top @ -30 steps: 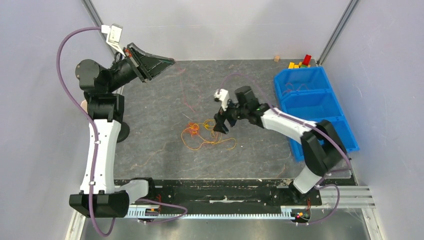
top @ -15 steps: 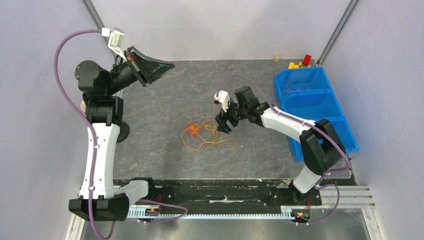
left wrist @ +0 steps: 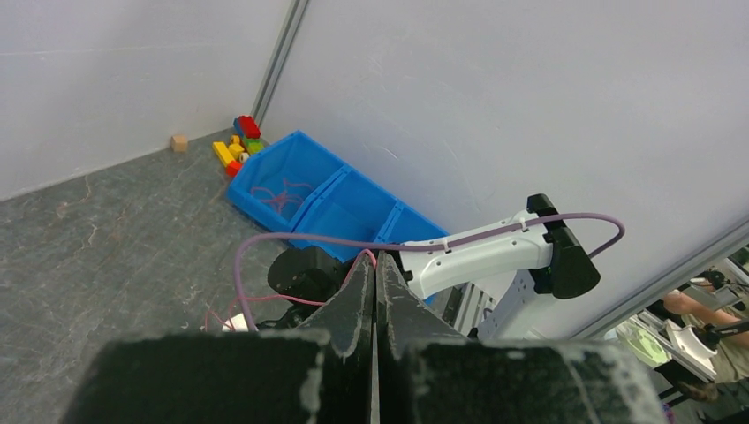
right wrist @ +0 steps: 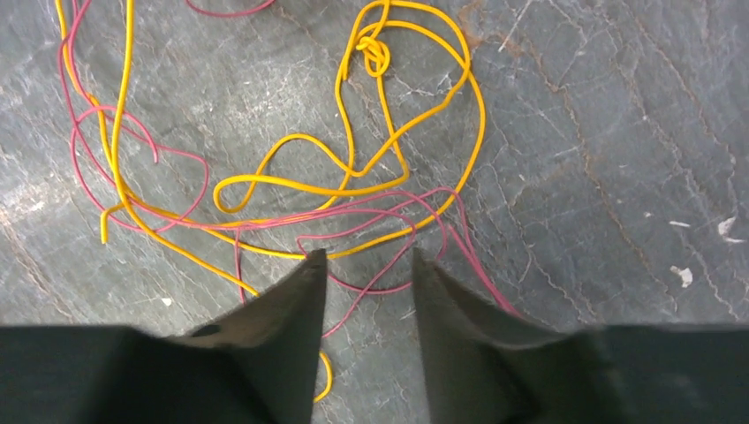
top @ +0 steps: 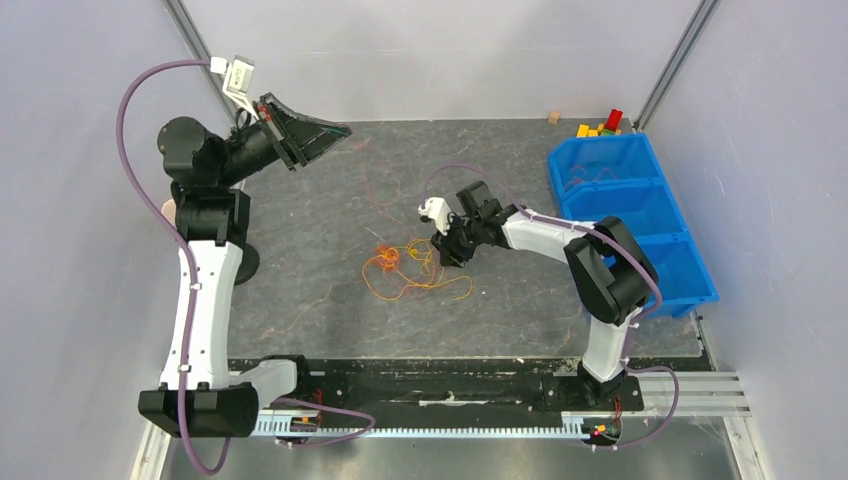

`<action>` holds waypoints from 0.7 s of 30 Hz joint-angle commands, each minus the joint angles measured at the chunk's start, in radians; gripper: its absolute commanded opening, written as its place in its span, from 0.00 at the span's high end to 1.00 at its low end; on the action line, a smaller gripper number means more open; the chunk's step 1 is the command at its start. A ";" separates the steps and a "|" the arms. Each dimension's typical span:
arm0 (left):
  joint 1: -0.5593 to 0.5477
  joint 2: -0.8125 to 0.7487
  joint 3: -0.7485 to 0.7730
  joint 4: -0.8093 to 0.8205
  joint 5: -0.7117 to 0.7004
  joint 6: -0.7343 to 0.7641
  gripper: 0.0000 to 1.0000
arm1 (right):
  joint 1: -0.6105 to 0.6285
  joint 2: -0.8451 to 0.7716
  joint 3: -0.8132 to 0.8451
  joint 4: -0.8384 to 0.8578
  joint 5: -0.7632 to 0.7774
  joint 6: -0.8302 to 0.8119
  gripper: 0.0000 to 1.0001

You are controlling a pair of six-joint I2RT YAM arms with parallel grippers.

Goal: Untangle the cables

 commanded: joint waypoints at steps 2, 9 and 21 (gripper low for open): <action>-0.001 0.000 -0.019 -0.044 -0.031 0.086 0.98 | -0.018 -0.069 -0.003 0.059 0.021 -0.005 0.82; -0.002 -0.003 -0.021 -0.253 -0.143 0.272 0.98 | -0.053 -0.208 -0.036 0.045 -0.008 0.006 1.00; -0.002 0.013 -0.009 -0.278 -0.187 0.301 0.98 | -0.048 -0.083 -0.011 -0.009 -0.090 0.362 0.70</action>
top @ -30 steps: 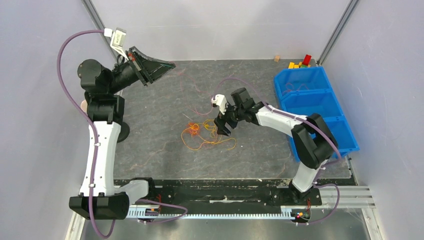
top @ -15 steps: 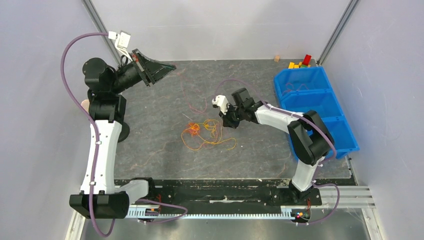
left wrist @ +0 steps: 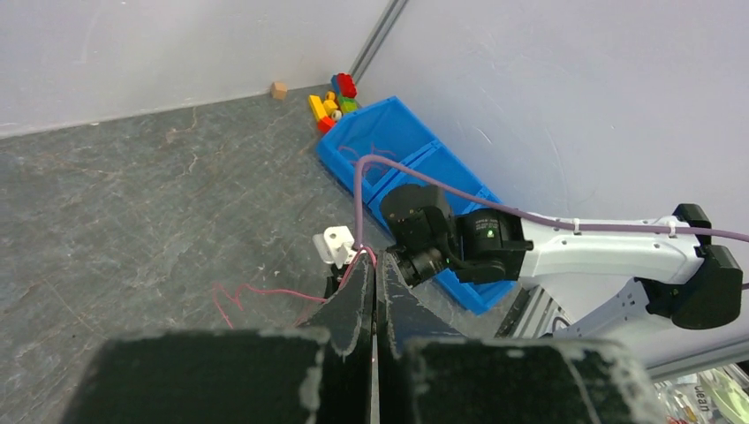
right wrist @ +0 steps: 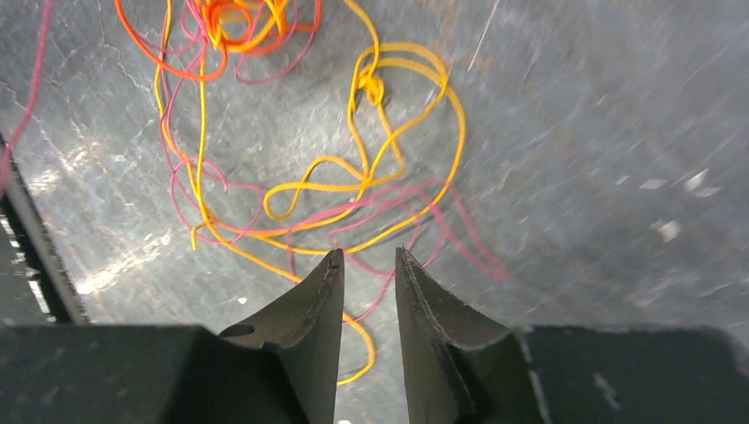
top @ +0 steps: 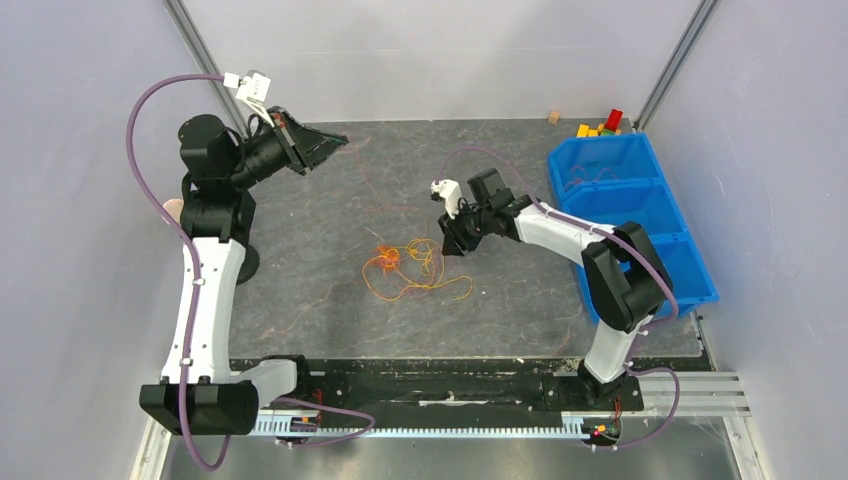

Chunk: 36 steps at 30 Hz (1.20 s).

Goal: Untangle the cables

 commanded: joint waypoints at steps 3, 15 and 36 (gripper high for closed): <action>-0.003 0.006 0.024 0.005 -0.023 0.045 0.98 | 0.001 -0.002 -0.099 0.080 -0.005 0.253 0.70; -0.002 -0.008 0.009 -0.003 -0.024 0.061 0.98 | 0.001 0.039 -0.107 0.182 -0.050 0.394 0.61; -0.002 -0.012 -0.050 -0.011 -0.039 0.046 0.98 | 0.008 0.125 -0.137 0.386 0.028 0.581 0.59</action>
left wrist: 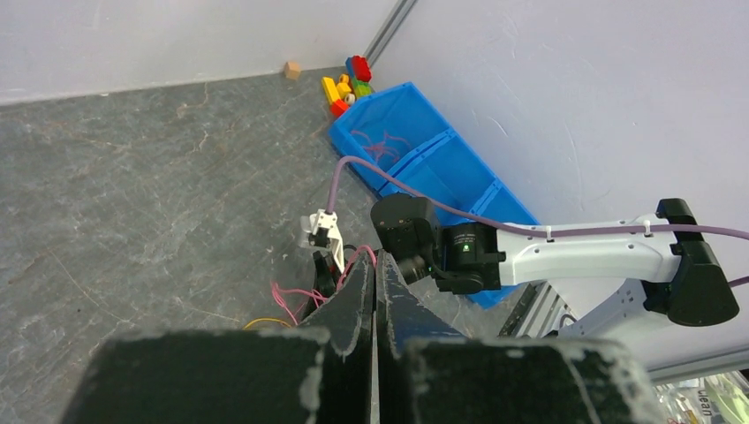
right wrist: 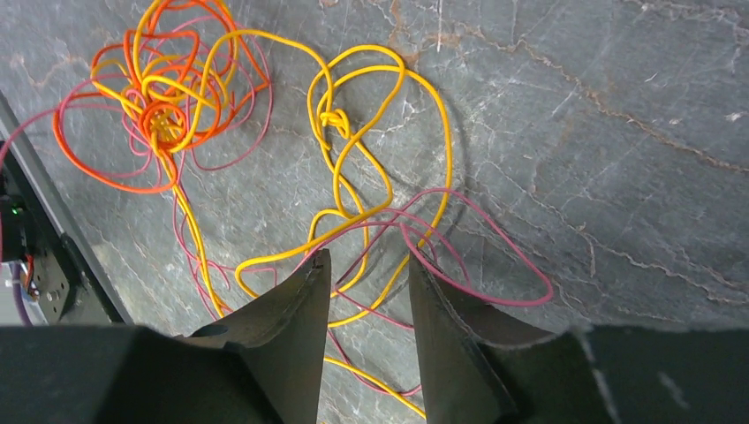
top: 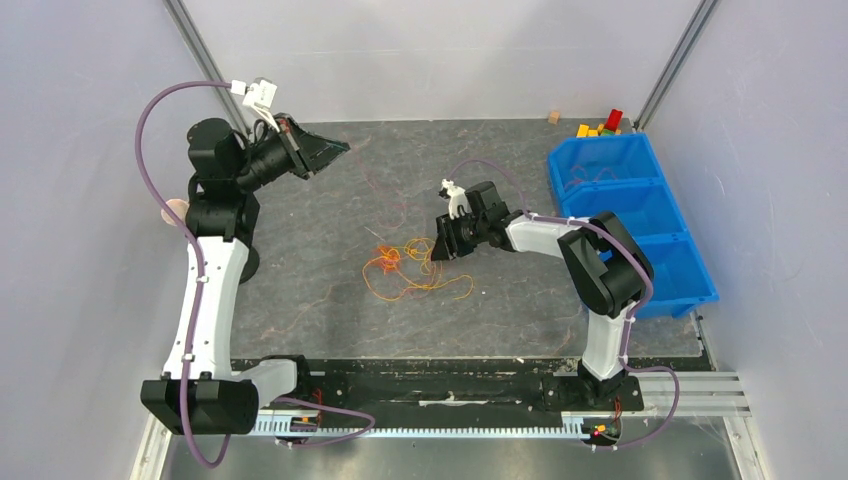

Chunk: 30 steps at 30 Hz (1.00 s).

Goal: Untangle the cables

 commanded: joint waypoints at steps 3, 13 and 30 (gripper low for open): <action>-0.001 -0.007 -0.015 -0.012 -0.024 0.020 0.98 | 0.018 -0.002 -0.017 0.130 0.021 0.111 0.59; -0.002 -0.004 -0.016 -0.041 -0.030 0.048 0.98 | 0.045 -0.065 -0.030 0.087 0.082 0.097 0.71; -0.002 0.008 -0.007 -0.041 -0.033 0.054 0.98 | 0.073 -0.025 -0.011 0.063 0.087 0.111 0.83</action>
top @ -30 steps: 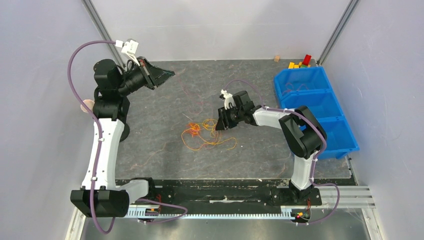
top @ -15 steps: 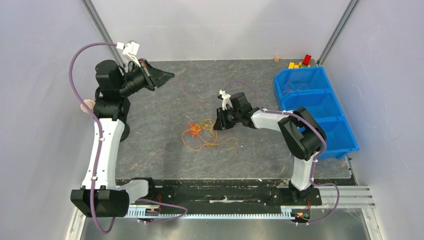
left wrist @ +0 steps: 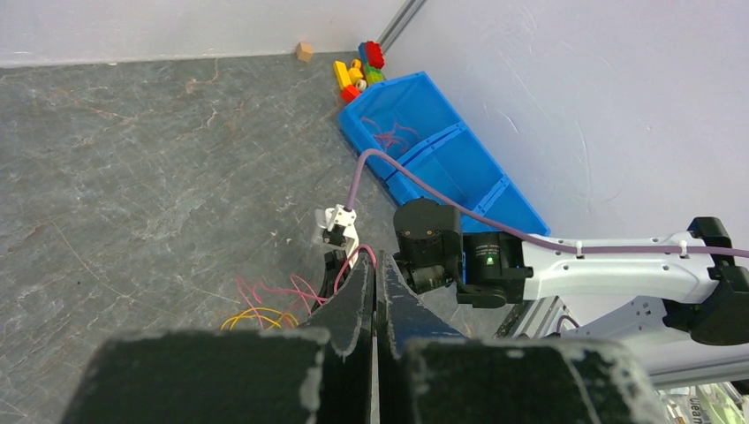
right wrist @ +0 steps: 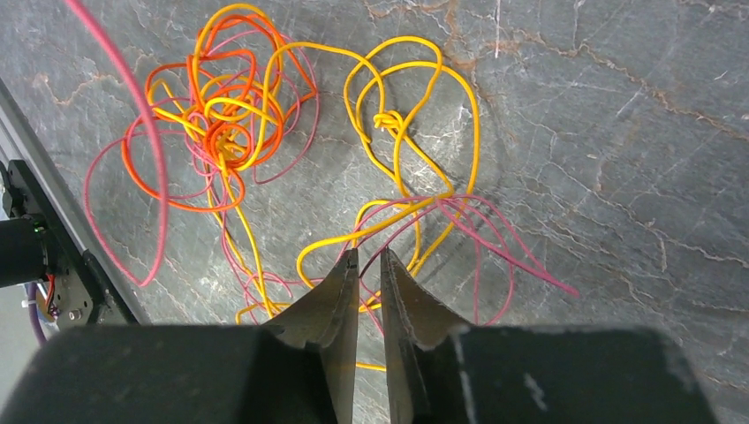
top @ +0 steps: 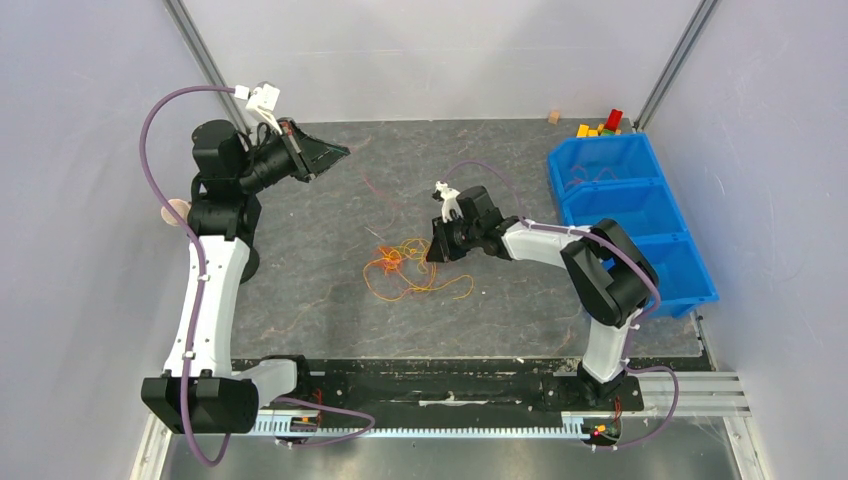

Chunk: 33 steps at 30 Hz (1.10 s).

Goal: Untangle the cables

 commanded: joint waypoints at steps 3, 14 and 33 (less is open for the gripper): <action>-0.002 0.003 0.015 0.002 -0.007 0.054 0.98 | 0.003 0.060 0.026 0.019 -0.003 0.008 0.83; -0.002 -0.001 -0.013 -0.034 -0.026 0.069 0.98 | 0.002 0.080 0.051 0.081 -0.075 0.017 1.00; 0.058 0.238 -0.116 -0.277 -0.180 0.368 0.51 | -0.271 -0.618 -0.038 0.027 -0.250 -0.072 1.00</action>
